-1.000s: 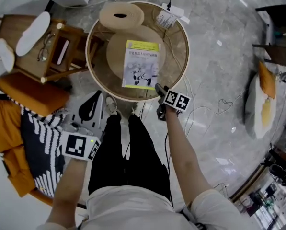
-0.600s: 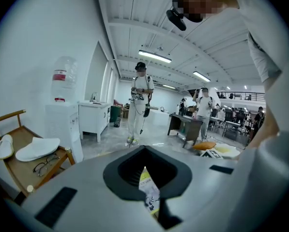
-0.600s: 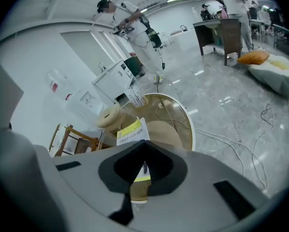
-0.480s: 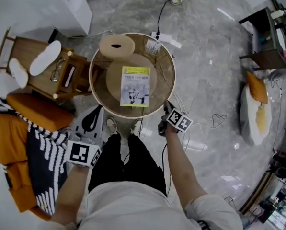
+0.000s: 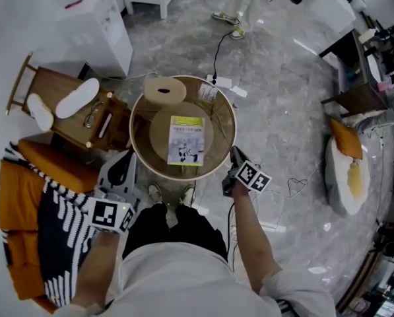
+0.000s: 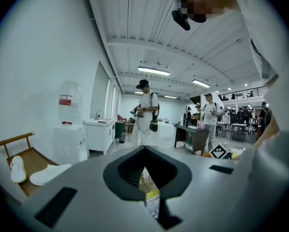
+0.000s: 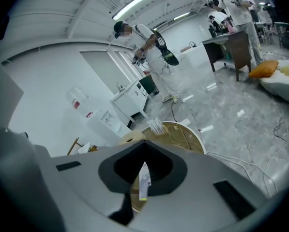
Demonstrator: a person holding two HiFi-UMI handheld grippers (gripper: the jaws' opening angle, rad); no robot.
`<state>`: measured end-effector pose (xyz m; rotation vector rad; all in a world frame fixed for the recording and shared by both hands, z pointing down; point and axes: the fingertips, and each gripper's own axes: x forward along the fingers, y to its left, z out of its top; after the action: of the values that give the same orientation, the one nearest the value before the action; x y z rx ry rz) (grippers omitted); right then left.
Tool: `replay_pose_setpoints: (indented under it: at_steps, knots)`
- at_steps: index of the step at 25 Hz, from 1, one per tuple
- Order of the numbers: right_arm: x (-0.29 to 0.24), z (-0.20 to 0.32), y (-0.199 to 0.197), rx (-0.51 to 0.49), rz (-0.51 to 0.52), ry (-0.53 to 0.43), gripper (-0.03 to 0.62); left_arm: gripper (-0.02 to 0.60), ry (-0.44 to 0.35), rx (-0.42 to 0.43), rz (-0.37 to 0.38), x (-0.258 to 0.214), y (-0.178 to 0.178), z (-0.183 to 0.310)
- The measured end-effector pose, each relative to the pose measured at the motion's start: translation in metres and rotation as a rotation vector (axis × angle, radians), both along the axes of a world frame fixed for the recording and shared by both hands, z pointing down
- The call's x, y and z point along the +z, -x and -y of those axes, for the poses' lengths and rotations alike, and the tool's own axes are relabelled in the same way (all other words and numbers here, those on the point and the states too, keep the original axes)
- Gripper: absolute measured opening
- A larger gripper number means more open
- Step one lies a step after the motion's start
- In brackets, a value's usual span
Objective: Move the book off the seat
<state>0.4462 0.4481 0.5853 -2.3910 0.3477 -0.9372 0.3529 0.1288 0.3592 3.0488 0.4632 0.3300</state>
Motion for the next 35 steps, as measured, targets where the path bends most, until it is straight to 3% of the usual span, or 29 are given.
replay_pose_setpoints:
  at_steps: [8,16,25,29,35]
  knots:
    - [-0.093,0.020,-0.017,-0.077,-0.188,-0.018,0.021,0.015,0.011,-0.043,-0.120,-0.055,0.016,0.012]
    - [-0.220,0.044,-0.021,-0.171,-0.441,-0.009,0.021,0.015,0.017,-0.085,-0.196,-0.087,0.024,0.037]
    - [-0.315,0.038,0.003,-0.269,-0.667,0.118,0.021,0.015,-0.009,-0.125,-0.198,-0.088,0.033,0.064]
    - [-0.340,0.032,0.024,-0.300,-0.717,0.187,0.022,0.015,0.014,-0.160,-0.197,-0.086,0.029,0.078]
    - [-0.351,0.030,0.048,-0.263,-0.731,0.247,0.022,0.015,0.008,-0.171,-0.165,-0.081,0.031,0.091]
